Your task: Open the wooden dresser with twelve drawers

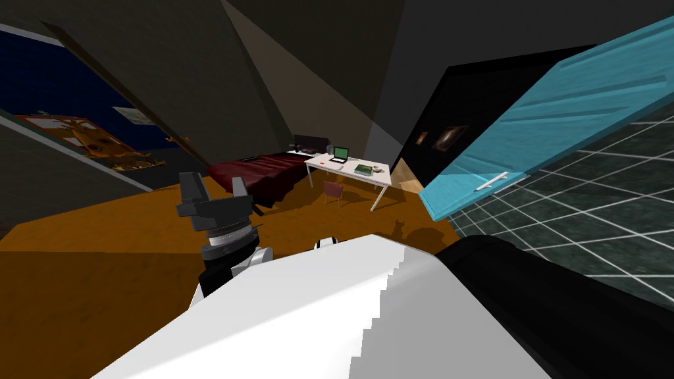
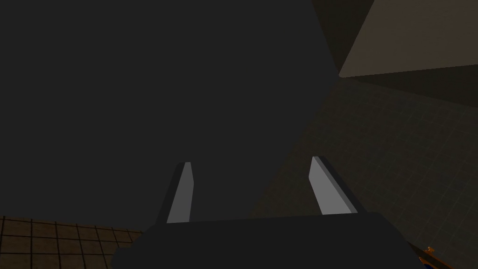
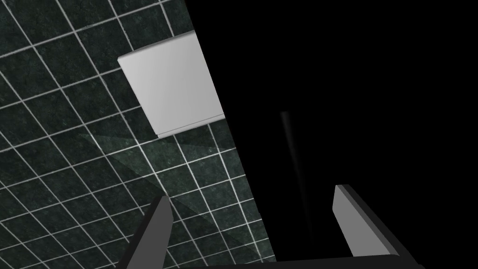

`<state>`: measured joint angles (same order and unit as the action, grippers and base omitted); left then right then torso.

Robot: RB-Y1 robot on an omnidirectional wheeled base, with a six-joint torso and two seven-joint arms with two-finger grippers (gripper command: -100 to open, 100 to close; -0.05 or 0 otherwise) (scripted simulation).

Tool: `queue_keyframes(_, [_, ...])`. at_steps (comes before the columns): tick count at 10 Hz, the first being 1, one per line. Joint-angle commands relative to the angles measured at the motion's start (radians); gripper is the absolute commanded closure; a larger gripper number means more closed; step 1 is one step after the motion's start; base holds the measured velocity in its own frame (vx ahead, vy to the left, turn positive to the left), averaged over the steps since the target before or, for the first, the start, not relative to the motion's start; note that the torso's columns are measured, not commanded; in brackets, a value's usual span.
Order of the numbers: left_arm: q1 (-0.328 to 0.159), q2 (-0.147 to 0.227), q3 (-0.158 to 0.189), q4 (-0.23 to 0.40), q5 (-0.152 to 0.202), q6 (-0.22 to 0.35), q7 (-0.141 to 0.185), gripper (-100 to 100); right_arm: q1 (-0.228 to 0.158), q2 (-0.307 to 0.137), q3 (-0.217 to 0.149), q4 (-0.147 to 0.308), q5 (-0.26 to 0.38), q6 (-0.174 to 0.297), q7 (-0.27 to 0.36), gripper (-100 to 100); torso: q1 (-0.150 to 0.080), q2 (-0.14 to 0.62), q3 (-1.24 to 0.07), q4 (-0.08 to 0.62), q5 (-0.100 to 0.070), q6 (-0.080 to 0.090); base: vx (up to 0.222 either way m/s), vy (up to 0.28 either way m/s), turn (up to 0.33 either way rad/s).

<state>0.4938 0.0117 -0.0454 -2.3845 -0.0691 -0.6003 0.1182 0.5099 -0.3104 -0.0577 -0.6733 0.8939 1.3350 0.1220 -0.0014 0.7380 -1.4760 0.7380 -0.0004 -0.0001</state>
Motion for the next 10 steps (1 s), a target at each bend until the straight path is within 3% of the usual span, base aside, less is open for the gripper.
queue_keyframes(1, [0.000,0.000,0.000,0.000,0.000,0.000,0.000,0,0.044,-0.057,-0.017,-0.025,-0.029,-0.059,0.028,-100,0.002,-0.001,-0.001,0.000,0.000,0.000,0.073,0.088,-0.005])
queue_keyframes(3, [0.000,0.000,0.000,0.000,0.000,0.000,0.000,0,0.075,-0.097,-0.028,-0.040,-0.050,-0.101,0.046,-100,0.005,-0.003,-0.003,-0.001,0.004,-0.002,0.063,0.104,0.002])
queue_keyframes(4, [0.000,0.000,0.000,0.000,0.000,0.000,0.000,0,0.063,-0.082,-0.023,-0.027,-0.045,-0.096,0.035,-100,0.007,-0.003,-0.005,-0.002,0.006,-0.001,0.027,0.041,-0.002])
queue_keyframes(5, [0.000,0.000,0.000,0.000,0.000,0.000,0.000,0,0.065,-0.081,-0.023,-0.032,-0.047,-0.102,0.037,0,0.006,-0.002,-0.004,-0.002,0.006,-0.001,0.004,0.008,-0.001])
queue_keyframes(10, [0.000,0.000,0.000,0.000,0.000,0.000,0.000,0,0.062,-0.075,-0.020,-0.033,-0.048,-0.108,0.038,0,0.004,-0.001,-0.002,-0.001,0.003,0.000,0.000,0.000,0.000])
